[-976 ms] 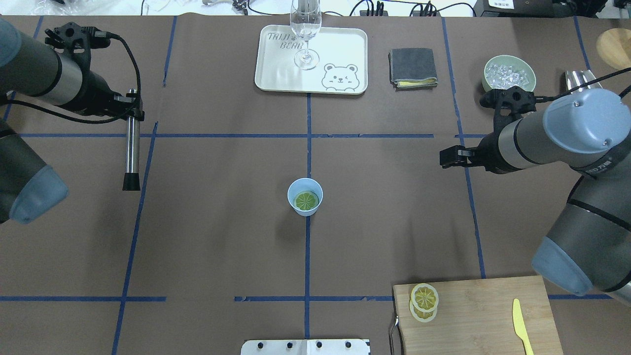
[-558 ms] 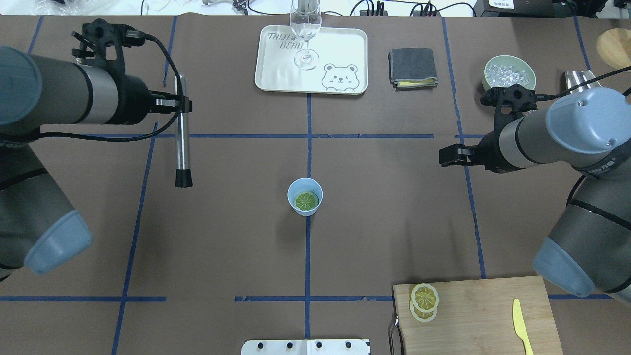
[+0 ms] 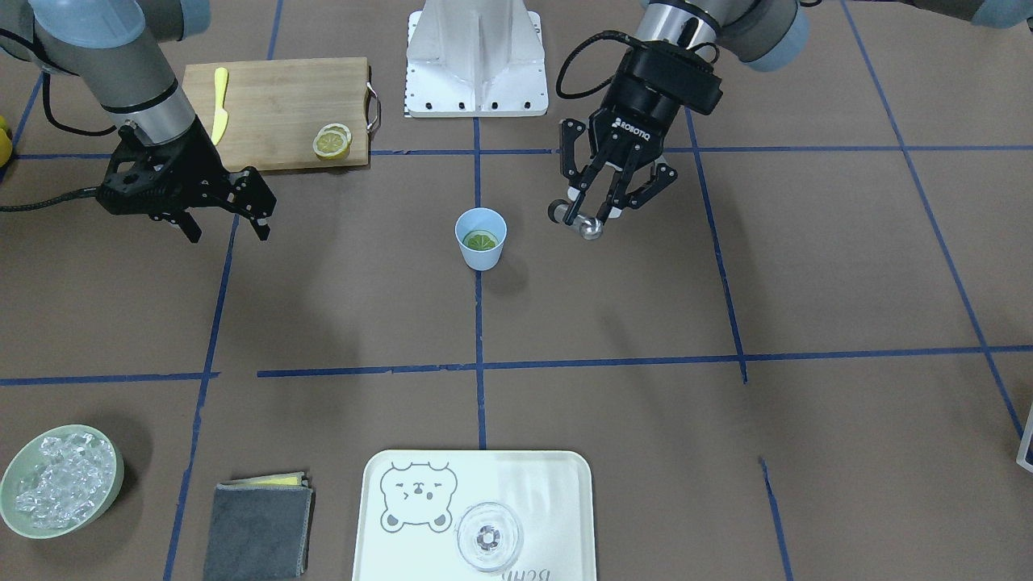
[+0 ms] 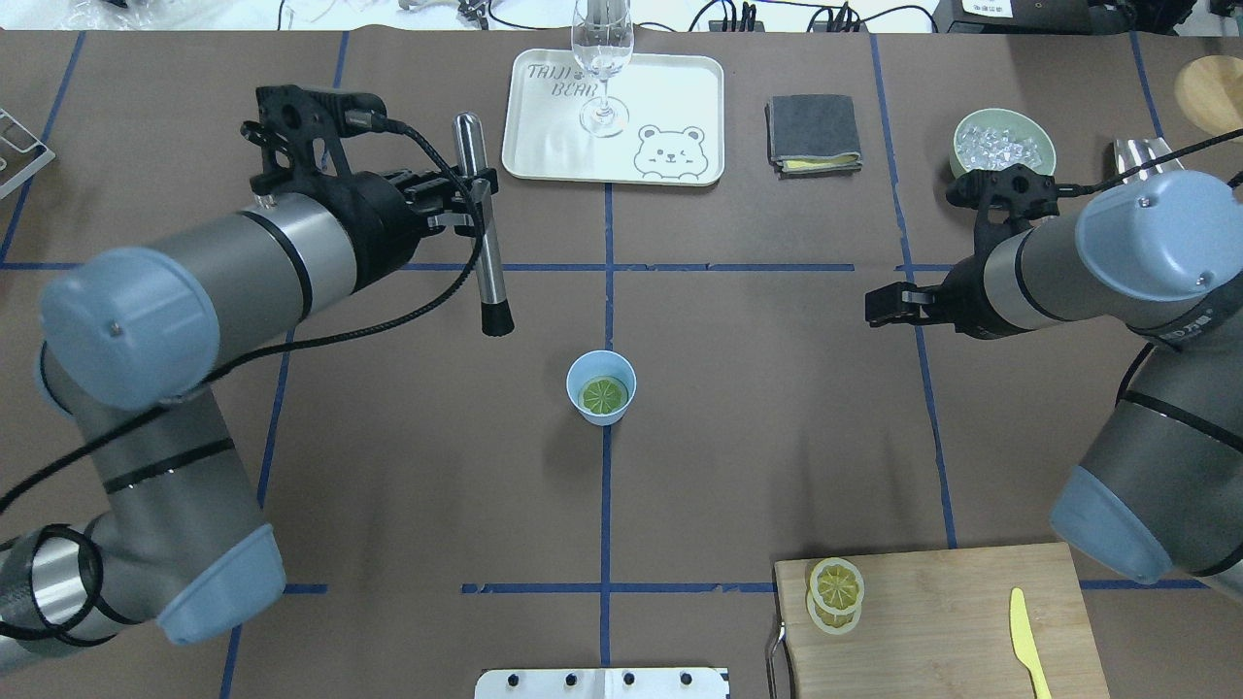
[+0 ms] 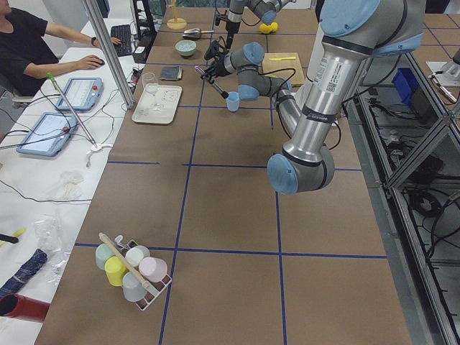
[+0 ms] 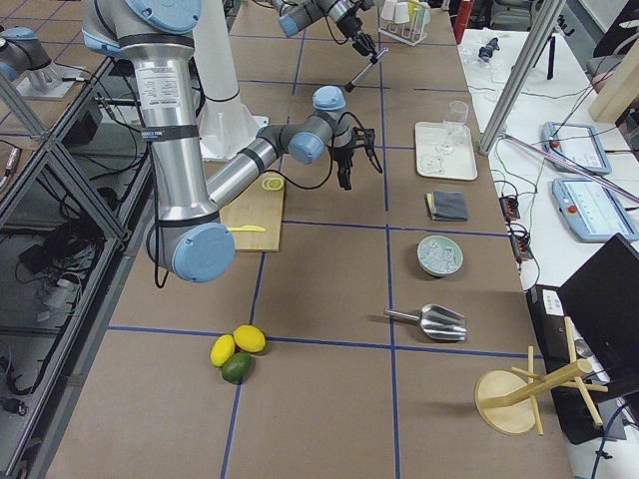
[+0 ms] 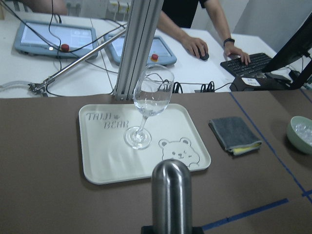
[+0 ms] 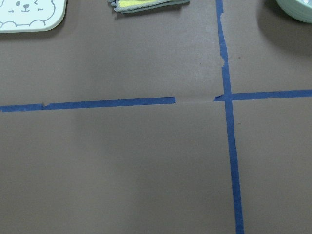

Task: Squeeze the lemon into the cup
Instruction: 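Carry the upright muddler with the left gripper over the blue cup, then press the muddler down into the cup onto the lemon slice, then lift the muddler up out of the cup with the left gripper, then carry the muddler back toward its original spot on the table, then lower the muddler onto the table and open the left gripper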

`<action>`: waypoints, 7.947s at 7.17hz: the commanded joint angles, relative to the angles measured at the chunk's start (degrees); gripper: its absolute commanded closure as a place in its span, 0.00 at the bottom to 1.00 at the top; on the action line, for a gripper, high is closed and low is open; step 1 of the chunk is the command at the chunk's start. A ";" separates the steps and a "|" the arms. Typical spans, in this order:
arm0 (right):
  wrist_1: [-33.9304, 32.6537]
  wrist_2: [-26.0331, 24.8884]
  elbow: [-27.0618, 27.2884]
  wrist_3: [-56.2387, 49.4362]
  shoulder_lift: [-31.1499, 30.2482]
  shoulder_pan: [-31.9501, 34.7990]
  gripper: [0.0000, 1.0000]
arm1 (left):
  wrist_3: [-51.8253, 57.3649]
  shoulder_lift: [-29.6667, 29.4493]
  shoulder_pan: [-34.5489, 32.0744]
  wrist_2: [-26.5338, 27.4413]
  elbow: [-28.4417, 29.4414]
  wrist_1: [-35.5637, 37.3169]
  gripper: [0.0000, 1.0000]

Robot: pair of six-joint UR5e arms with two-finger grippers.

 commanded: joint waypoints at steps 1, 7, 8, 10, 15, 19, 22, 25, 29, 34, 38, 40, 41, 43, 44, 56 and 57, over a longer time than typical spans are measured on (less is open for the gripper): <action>0.00 0.22 -0.01 -0.03 0.02 0.34 0.00 | 4.28 0.30 5.46 10.31 8.35 -17.34 1.00; -0.09 0.48 -0.01 -0.12 -0.77 1.74 0.00 | 20.76 -2.33 13.37 18.03 12.34 -22.35 1.00; -0.09 1.01 0.08 -0.12 -0.86 2.18 0.00 | 20.67 -3.20 13.38 18.14 12.35 -22.35 1.00; -0.09 1.19 0.08 -0.12 -1.21 2.36 0.00 | 20.85 -4.87 13.38 18.15 11.57 -22.35 1.00; -0.09 1.89 0.08 -0.12 -1.74 2.62 0.00 | 20.58 -5.23 14.79 18.32 14.81 -22.35 1.00; -0.09 1.89 0.08 -0.12 -1.65 2.54 0.00 | 20.32 -6.46 14.88 18.23 17.62 -22.61 1.00; -0.09 1.89 0.08 -0.12 -1.56 2.54 0.00 | 20.32 -7.43 14.88 18.23 19.47 -22.61 1.00; -0.09 2.33 0.08 -0.12 -1.48 2.54 0.00 | 20.32 -7.43 14.97 18.23 19.74 -22.52 1.00; -0.09 2.59 0.08 -0.12 -1.48 2.89 0.00 | 25.90 -7.43 14.53 17.88 11.86 -22.17 1.00; 0.00 2.25 -0.10 -0.03 -1.30 2.80 0.00 | 26.12 -2.80 8.21 17.45 7.61 -17.96 1.00; -0.09 2.07 -0.45 0.06 -1.30 2.71 0.00 | 26.03 10.73 -7.95 -7.82 7.43 -16.90 1.00; -0.09 1.89 -0.45 0.06 -1.30 2.63 0.00 | 25.95 17.94 -15.59 -21.00 7.61 -15.42 1.00; -0.09 1.89 -0.45 0.06 -1.30 2.62 0.00 | 25.94 19.97 -17.88 -24.36 7.61 -9.05 1.00; -0.09 1.89 -0.89 0.06 -1.13 2.62 0.00 | 25.94 19.12 -22.19 -37.42 7.43 10.26 1.00; -0.09 1.89 -0.98 -0.03 -1.21 2.62 0.00 | 25.94 19.20 -23.25 -44.19 7.69 14.96 1.00; -0.09 1.89 -2.12 -0.91 -1.92 3.42 0.00 | 10.65 14.81 -22.12 -54.28 21.22 16.06 1.00; -0.09 1.89 -2.12 -0.82 -1.92 3.42 0.00 | 10.65 14.72 -22.04 -54.28 21.49 16.06 1.00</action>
